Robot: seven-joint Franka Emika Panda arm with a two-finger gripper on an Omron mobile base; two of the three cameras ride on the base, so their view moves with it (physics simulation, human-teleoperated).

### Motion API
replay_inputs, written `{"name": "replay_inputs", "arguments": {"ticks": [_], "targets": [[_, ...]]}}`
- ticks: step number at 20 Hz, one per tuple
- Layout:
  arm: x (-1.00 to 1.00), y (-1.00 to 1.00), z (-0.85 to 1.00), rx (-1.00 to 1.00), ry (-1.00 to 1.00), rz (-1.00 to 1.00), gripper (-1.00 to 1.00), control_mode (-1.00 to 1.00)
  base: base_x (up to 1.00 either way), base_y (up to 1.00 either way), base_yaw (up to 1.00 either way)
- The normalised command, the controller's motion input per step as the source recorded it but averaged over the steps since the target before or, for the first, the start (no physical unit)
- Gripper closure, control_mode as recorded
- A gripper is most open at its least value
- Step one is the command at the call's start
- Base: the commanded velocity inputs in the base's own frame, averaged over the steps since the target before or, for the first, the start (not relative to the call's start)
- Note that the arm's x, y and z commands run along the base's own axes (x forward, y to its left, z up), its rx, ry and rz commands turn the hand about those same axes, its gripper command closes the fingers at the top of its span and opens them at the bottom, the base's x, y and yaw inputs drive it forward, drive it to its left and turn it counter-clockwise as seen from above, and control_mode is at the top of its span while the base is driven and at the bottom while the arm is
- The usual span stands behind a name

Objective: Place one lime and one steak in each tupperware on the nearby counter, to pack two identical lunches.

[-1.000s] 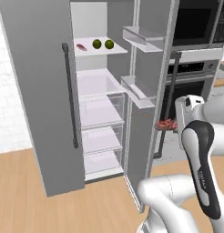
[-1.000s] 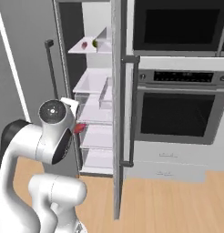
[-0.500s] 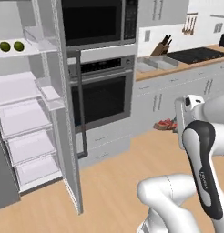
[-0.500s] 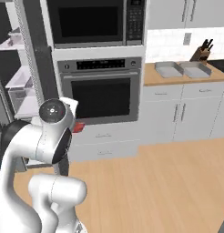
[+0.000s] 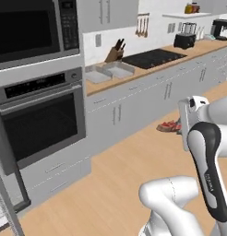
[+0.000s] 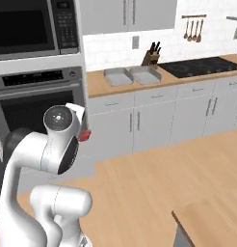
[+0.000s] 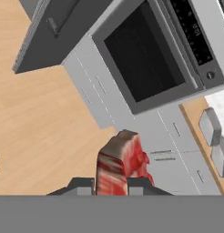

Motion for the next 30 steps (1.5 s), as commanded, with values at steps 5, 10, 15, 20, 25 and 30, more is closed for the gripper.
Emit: {"name": "replay_inputs", "arguments": {"ticks": [5, 10, 15, 20, 25, 30], "targets": [[0.00, 0.00, 0.00, 0.00, 0.00, 0.00, 1.00, 1.00, 1.00, 0.21, -0.23], [0.00, 0.00, 0.00, 0.00, 0.00, 0.00, 1.00, 1.00, 1.00, 0.02, -0.18], [0.00, 0.00, 0.00, 0.00, 0.00, 0.00, 1.00, 1.00, 1.00, -0.28, -0.04], [0.00, 0.00, 0.00, 0.00, 0.00, 0.00, 1.00, 1.00, 1.00, -0.48, 0.00], [0.00, 0.00, 0.00, 0.00, 0.00, 0.00, 1.00, 1.00, 1.00, -0.15, 0.03], [0.00, 0.00, 0.00, 0.00, 0.00, 0.00, 1.00, 1.00, 1.00, 0.00, 0.21]]}}
